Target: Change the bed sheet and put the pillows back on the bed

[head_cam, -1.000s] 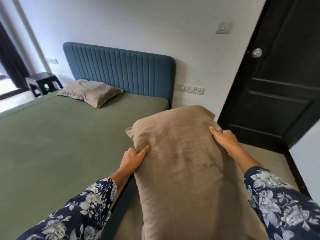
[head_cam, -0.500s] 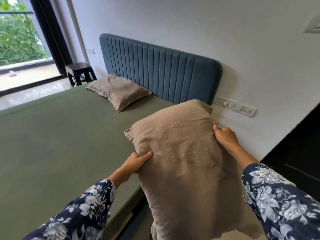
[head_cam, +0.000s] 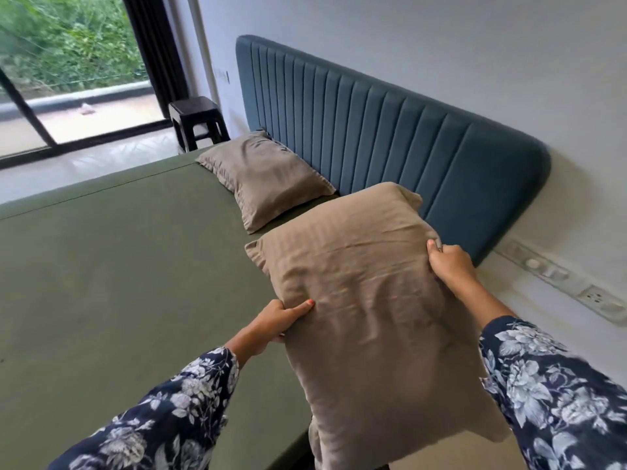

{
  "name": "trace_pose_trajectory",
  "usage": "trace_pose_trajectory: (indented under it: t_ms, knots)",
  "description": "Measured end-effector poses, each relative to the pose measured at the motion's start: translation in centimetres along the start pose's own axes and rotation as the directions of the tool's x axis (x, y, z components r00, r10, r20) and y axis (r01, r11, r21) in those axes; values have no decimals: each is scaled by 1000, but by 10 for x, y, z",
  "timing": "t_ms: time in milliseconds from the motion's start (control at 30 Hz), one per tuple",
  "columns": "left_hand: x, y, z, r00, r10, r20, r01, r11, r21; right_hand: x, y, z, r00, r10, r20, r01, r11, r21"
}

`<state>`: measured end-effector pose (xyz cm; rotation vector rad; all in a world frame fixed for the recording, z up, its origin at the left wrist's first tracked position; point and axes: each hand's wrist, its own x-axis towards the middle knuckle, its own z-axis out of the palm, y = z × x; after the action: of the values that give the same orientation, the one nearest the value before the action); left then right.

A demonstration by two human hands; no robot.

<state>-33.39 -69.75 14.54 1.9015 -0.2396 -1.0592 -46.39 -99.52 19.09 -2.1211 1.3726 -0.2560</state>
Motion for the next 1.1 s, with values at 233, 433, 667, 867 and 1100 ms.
trace_pose_trajectory:
  t_ms: [233,433,667,867,1100]
  knots:
    - [132,63,22,977,-181,-111,169,979,-111,185,-35,45,986,-30,163,38,998,-46]
    - [241,90,32,932,-305,-198,270,945,-186,313,-58,104,964,-38,265,60,995,-76]
    - [332,79,27,897,-313,-313,275,948,-159,411,-75,185,937,-67,344,100,992,-78]
    - [362,31,93,990,-138,11,83,650,756,383,-25,262,781,-34,624,299,897,-326]
    - [356,28,88,969,-207,135,20,609,793,353,-7,262,809,-32,587,346,834,-431]
